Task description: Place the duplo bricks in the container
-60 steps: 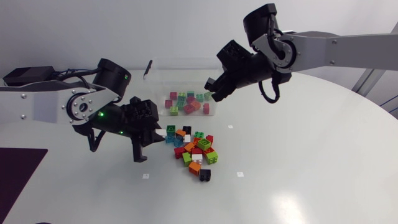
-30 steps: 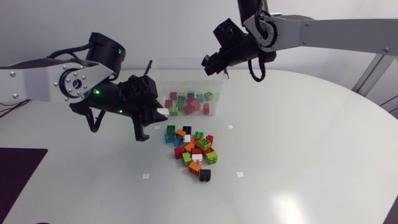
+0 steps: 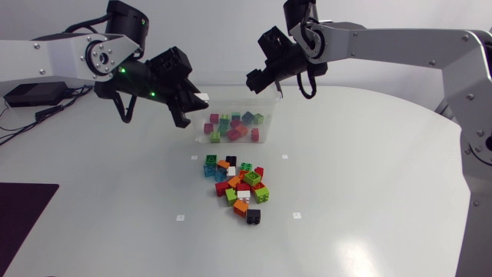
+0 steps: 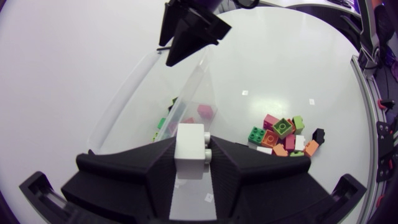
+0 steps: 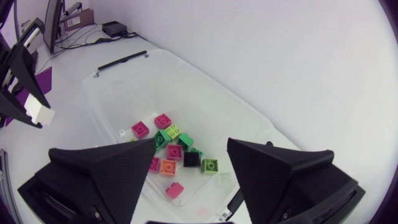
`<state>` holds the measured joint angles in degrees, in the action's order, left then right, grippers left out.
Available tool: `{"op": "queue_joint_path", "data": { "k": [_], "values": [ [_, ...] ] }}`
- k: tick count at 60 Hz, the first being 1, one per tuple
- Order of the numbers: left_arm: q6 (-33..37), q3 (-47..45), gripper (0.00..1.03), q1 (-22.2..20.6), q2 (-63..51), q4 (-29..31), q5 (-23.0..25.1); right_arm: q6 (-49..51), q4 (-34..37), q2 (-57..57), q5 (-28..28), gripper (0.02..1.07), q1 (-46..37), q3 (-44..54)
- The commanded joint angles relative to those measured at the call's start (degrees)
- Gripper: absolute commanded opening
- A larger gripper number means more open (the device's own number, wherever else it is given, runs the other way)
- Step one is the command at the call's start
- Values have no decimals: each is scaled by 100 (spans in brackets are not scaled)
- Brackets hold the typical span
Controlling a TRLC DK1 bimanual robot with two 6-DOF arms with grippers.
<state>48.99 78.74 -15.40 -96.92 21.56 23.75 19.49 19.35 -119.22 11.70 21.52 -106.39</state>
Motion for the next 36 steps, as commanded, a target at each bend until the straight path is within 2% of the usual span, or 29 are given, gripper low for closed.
{"op": "queue_joint_path", "data": {
  "k": [1, 23, 36],
  "values": [
    [-250, 379, 24, 28, -266, 15, 95, -112, 42, 373, -45, 98, -16, 189],
    [-953, 1794, 24, 195, -1417, -293, 121, -50, -406, 1876, -19, 98, 37, 2272],
    [-1208, 2418, 25, 204, -1909, -416, 121, 20, -441, 2377, 16, 98, 45, 3019]
  ]
}}
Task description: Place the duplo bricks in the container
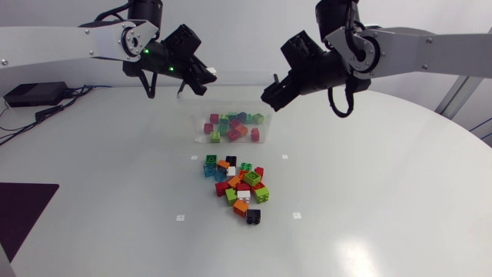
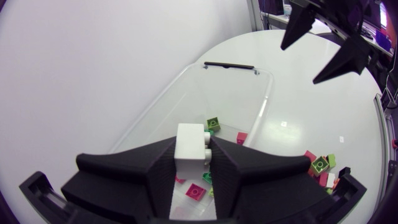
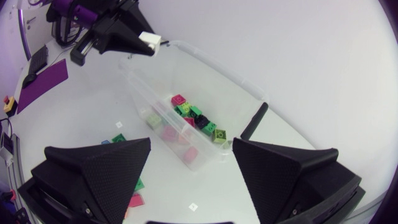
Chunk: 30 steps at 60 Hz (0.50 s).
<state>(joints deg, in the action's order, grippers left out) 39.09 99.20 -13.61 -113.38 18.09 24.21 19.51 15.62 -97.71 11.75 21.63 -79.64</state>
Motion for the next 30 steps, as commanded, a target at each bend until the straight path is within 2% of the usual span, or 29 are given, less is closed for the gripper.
{"op": "queue_joint_path", "data": {
  "k": [1, 10, 13, 18, 23, 25, 30],
  "values": [
    [-226, 416, 25, 16, -298, -68, 75, 27, -68, 261, 12, 98, 43, 396],
    [-314, 900, 27, 7, -694, -42, 23, 132, -68, 613, 21, 98, 43, 932],
    [-323, 1075, 35, 16, -808, 37, -12, 194, -68, 710, 56, 98, 43, 1143],
    [-341, 1225, 69, 7, -914, 160, -39, 317, -68, 833, 91, 97, 43, 1468],
    [-323, 1190, 92, -2, -896, 195, -65, 457, -68, 894, 179, 97, 35, 1802],
    [-297, 1163, 97, -2, -870, 222, -65, 528, -68, 903, 214, 97, 35, 1908],
    [-270, 996, 98, 7, -685, 248, -65, 686, -50, 903, 319, 96, 26, 2154]
  ]
}}
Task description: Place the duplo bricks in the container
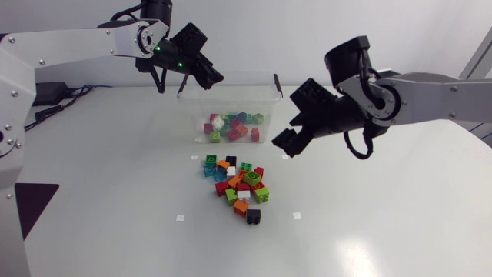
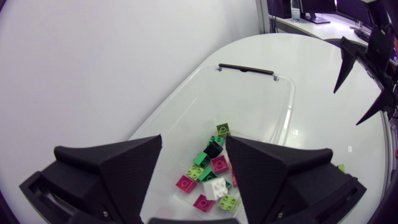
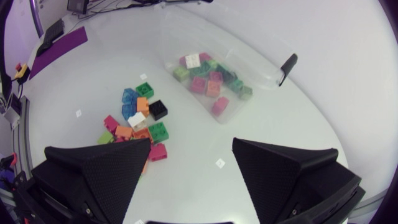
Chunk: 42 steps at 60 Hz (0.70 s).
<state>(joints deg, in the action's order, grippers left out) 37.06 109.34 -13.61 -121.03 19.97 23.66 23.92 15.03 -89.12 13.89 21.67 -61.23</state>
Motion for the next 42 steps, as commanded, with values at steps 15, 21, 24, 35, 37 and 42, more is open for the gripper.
{"op": "queue_joint_path", "data": {
  "k": [15, 21, 24, 35, 37, 42],
  "values": [
    [460, -1301, 98, -2, 1187, 227, -11, 930, 361, -61, 492, 92, 144, 709],
    [785, -1908, 98, -2, 1644, 403, -11, 1132, 466, -255, 650, 88, 171, 744],
    [961, -2206, 98, 16, 1864, 473, -11, 1220, 510, -343, 668, 88, 224, 744],
    [1515, -3103, 96, 165, 2470, 754, -11, 1369, 633, -554, 729, 81, 452, 692],
    [1576, -3235, 96, 174, 2541, 772, -11, 1378, 633, -598, 729, 81, 478, 683],
    [1831, -3577, 96, 227, 2681, 833, -11, 1413, 651, -738, 738, 81, 557, 639]
  ]
}}
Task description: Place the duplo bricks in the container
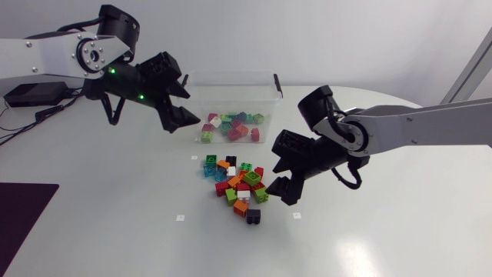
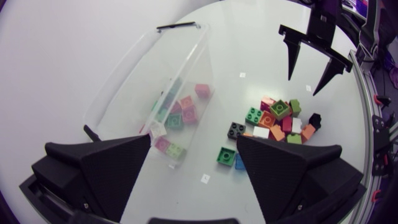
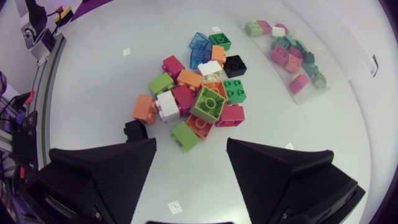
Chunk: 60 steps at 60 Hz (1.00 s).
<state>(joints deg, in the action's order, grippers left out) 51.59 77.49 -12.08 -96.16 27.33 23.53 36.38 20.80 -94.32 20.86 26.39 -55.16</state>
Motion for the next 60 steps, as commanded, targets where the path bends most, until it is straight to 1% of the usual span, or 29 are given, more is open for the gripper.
{"op": "queue_joint_path", "data": {
  "k": [1, 9, 15, 18, 21, 35, 39, 43, 46, 49, 52, 60],
  "values": [
    [431, -481, 96, 100, 212, 106, 3, 176, 74, -236, 41, 81, 103, 31],
    [826, -1017, 96, 153, 282, 132, 11, 229, 82, -534, 32, 81, 208, -57],
    [993, -1254, 96, 170, 264, 123, 20, 264, 82, -728, 32, 81, 217, -162],
    [1046, -1333, 96, 170, 247, 123, 29, 264, 82, -807, 32, 77, 217, -224],
    [1090, -1369, 96, 179, 203, 114, 29, 264, 82, -860, 32, 74, 217, -285],
    [1239, -1377, 96, 267, -122, 79, 47, 282, 135, -1141, -3, 74, 244, -540],
    [1283, -1377, 96, 267, -219, 79, 47, 291, 144, -1185, -3, 65, 279, -575],
    [1292, -1369, 96, 267, -263, 79, 47, 291, 153, -1229, -3, 61, 296, -602],
    [1309, -1377, 96, 267, -298, 79, 47, 308, 162, -1273, 6, 60, 314, -610],
    [1327, -1369, 96, 267, -333, 79, 47, 308, 170, -1308, 6, 53, 323, -619],
    [1327, -1351, 96, 250, -395, 62, 47, 317, 188, -1334, -3, 50, 340, -610],
    [1318, -1307, 96, 188, -535, 0, 47, 335, 214, -1352, -3, 36, 393, -531]
  ]
}}
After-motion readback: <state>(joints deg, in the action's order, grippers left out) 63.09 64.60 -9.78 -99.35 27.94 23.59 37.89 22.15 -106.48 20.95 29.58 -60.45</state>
